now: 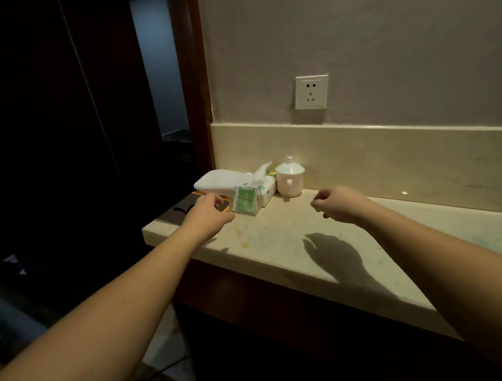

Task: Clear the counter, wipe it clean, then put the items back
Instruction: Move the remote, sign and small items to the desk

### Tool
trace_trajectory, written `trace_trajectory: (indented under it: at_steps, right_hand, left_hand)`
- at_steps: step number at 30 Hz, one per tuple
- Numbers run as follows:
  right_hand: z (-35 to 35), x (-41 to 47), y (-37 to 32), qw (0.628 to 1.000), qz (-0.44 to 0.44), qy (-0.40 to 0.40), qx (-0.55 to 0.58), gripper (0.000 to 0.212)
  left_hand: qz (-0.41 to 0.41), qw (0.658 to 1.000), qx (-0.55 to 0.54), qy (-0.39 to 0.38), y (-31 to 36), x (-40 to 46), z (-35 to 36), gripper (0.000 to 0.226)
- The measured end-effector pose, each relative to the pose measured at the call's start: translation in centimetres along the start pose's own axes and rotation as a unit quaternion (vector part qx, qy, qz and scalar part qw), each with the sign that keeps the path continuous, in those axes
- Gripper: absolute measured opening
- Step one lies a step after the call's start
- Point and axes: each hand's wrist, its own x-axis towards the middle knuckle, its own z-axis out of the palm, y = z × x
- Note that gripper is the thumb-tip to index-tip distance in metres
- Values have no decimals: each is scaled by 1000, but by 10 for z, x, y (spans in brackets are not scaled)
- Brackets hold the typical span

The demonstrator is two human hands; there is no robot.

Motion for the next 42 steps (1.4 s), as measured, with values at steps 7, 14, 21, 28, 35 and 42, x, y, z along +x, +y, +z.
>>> trace_trajectory:
  at_steps: [7, 14, 21, 28, 35, 42]
  right_hand:
    - [18, 83, 11, 991, 16, -35, 130, 16]
    - [40, 134, 18, 958, 66, -53, 274, 24]
    - [56, 162, 12, 900, 135, -106, 401, 33]
    - [60, 171, 8, 802, 199, -162, 540, 28]
    - [71, 174, 7, 830, 206, -65, 514, 13]
    - [54, 143, 9, 849, 170, -34, 499, 19]
  left_hand:
    - [-3, 999, 27, 18, 0, 71, 24, 43]
    - [23, 994, 104, -24, -16, 111, 40, 33]
    - [48, 991, 124, -28, -21, 124, 49, 17]
    - [16, 994, 99, -43, -16, 116, 49, 16]
    - [7, 999, 41, -12, -7, 95, 42, 18]
    - [9, 1000, -9, 17, 5, 59, 19, 21]
